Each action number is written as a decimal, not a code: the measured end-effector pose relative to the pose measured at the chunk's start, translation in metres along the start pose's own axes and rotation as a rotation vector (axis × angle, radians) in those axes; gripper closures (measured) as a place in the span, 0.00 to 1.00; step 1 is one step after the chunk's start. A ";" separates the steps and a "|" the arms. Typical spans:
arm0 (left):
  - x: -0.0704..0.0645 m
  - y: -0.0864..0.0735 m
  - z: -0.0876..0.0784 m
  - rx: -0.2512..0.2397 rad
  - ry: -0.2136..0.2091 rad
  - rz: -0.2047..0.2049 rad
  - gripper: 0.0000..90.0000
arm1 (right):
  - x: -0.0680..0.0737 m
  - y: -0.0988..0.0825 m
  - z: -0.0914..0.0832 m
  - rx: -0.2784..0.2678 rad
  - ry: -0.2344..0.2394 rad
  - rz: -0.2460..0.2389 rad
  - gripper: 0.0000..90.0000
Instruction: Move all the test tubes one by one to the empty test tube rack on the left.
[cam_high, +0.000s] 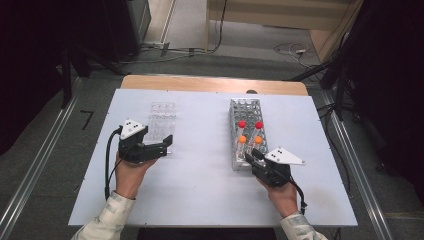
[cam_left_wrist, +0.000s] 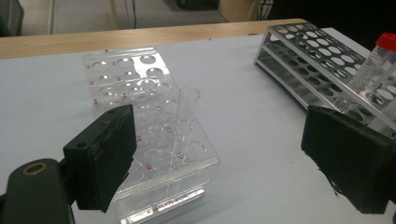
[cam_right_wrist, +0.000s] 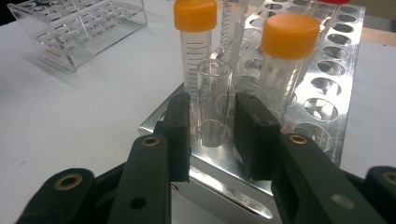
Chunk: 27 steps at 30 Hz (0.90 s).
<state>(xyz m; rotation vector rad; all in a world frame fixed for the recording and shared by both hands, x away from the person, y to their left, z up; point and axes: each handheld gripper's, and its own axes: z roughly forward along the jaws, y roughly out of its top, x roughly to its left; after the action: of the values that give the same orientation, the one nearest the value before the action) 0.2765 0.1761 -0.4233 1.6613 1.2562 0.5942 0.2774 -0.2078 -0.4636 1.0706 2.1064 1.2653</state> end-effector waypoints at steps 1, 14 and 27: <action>0.000 0.000 0.000 0.003 -0.001 -0.001 0.11 | 0.000 0.000 0.000 -0.002 -0.001 -0.002 0.75; -0.005 0.000 0.003 0.015 -0.007 0.023 0.11 | 0.003 0.008 -0.006 -0.034 -0.019 -0.019 0.82; -0.009 0.002 0.001 0.022 -0.038 0.025 0.10 | 0.011 0.045 -0.042 -0.138 -0.005 -0.038 0.82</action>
<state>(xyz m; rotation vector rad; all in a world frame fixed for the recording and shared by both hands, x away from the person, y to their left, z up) 0.2750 0.1676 -0.4209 1.7005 1.2203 0.5634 0.2583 -0.2086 -0.4042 0.9689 1.9944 1.3656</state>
